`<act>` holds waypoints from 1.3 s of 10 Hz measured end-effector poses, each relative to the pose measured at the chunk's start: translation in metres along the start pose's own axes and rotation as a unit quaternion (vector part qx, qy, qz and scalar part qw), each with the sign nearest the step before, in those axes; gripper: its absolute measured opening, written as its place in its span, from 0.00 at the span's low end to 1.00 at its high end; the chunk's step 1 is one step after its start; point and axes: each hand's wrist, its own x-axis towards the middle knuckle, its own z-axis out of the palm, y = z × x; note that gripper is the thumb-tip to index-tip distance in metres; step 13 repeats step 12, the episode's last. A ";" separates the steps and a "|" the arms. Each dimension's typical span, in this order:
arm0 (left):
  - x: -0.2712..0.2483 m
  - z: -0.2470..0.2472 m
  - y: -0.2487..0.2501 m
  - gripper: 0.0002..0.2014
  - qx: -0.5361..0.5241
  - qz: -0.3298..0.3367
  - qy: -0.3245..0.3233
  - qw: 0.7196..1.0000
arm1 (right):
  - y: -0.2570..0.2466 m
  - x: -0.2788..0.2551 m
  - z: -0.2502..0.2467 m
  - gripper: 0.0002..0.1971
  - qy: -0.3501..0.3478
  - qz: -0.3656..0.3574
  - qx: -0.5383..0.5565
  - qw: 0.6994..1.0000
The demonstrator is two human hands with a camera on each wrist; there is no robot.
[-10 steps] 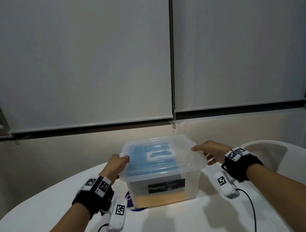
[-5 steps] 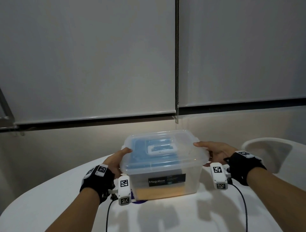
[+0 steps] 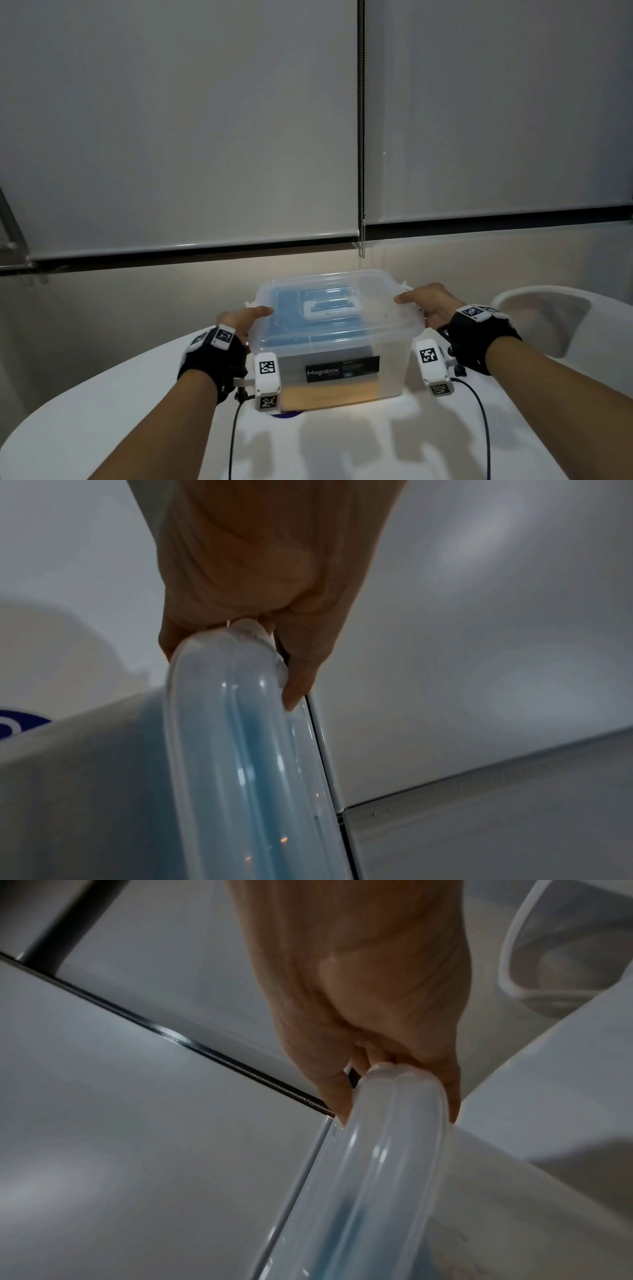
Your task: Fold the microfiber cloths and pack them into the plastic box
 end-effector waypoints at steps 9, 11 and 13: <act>-0.013 0.027 0.004 0.21 0.197 0.147 0.138 0.959 | 0.006 0.030 0.001 0.23 -0.002 -0.039 -0.065 0.997; -0.022 0.028 0.026 0.19 0.319 0.145 0.112 0.930 | -0.023 0.009 0.010 0.23 0.008 -0.085 -0.355 0.931; -0.029 0.030 0.054 0.22 0.348 0.183 0.128 0.910 | -0.048 -0.011 0.011 0.28 0.017 -0.105 -0.423 0.900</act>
